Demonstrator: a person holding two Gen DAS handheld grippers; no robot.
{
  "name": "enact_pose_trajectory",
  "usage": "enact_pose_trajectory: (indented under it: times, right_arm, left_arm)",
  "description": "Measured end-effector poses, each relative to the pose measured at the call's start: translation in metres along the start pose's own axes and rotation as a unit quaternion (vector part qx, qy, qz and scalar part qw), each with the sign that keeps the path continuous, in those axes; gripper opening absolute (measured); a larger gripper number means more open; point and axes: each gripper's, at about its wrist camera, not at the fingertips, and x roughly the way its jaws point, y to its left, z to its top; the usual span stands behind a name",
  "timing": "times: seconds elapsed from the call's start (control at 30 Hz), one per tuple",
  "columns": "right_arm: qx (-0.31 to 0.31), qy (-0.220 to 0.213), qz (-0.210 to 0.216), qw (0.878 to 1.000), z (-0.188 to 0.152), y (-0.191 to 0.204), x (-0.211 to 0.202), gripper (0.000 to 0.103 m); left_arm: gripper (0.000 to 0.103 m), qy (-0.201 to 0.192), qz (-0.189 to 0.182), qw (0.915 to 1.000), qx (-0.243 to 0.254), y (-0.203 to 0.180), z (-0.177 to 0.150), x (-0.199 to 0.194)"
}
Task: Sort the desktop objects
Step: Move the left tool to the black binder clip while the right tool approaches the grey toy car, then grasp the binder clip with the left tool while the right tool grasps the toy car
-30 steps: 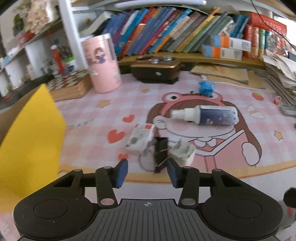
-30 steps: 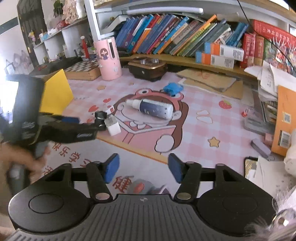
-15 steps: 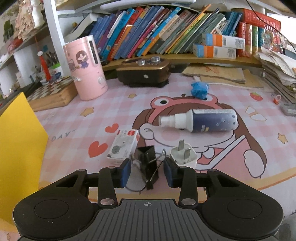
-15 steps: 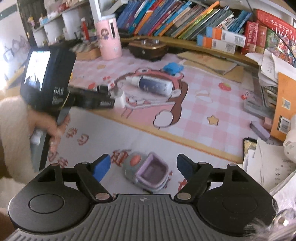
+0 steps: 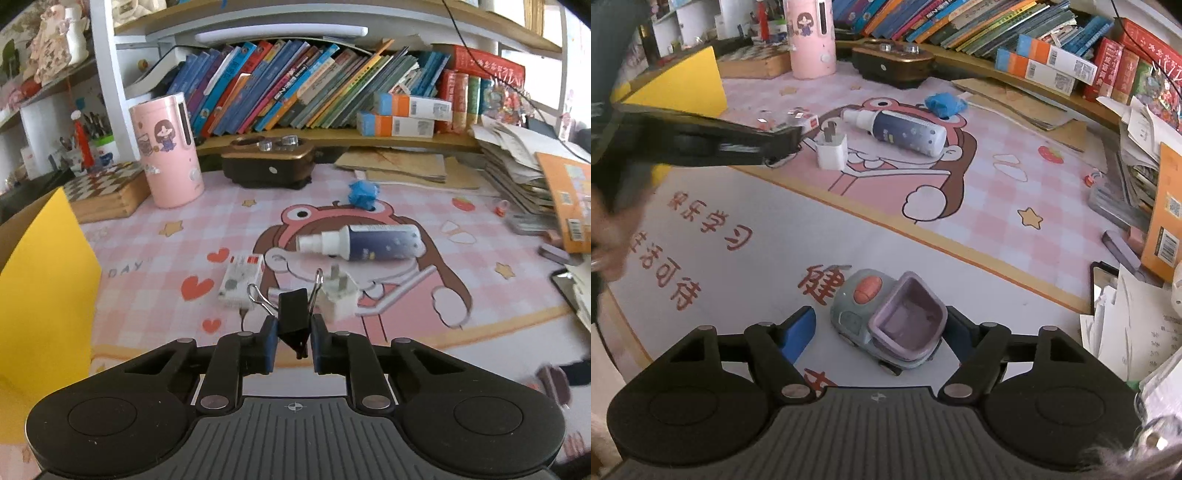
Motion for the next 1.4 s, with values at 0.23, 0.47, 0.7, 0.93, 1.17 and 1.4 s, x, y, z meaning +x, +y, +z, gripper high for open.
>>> enact_pose_trajectory:
  times: [0.23,0.47,0.7,0.93,1.17,1.4]
  right_arm:
    - [-0.002,-0.001,-0.007,1.000,-0.001,0.006,-0.001,0.073]
    - [-0.005,0.000,-0.009,1.000,-0.002,0.007,-0.002,0.073]
    - [-0.009,-0.001,-0.011,1.000,-0.005,0.008,-0.004,0.073]
    - [-0.006,0.000,-0.011,1.000,-0.006,0.007,-0.004,0.073]
    - [-0.008,0.000,-0.011,1.000,-0.006,0.007,-0.005,0.073]
    - [-0.004,-0.008,-0.015,1.000,-0.006,0.007,-0.007,0.069]
  left_arm:
    - [0.017,0.010,-0.004,0.9999,0.013,-0.005,-0.018,-0.009]
    - [0.024,0.023,0.013,0.9996,0.014,-0.007,-0.029,-0.002]
    - [0.068,0.031,0.040,0.9987,0.014,-0.011,-0.028,0.009]
    - [0.068,0.004,0.053,0.9986,-0.002,-0.007,-0.023,0.001]
    - [0.023,0.008,0.049,0.9988,-0.005,-0.004,-0.016,0.013]
    - [0.005,-0.007,0.032,0.9995,-0.005,-0.005,-0.015,0.000]
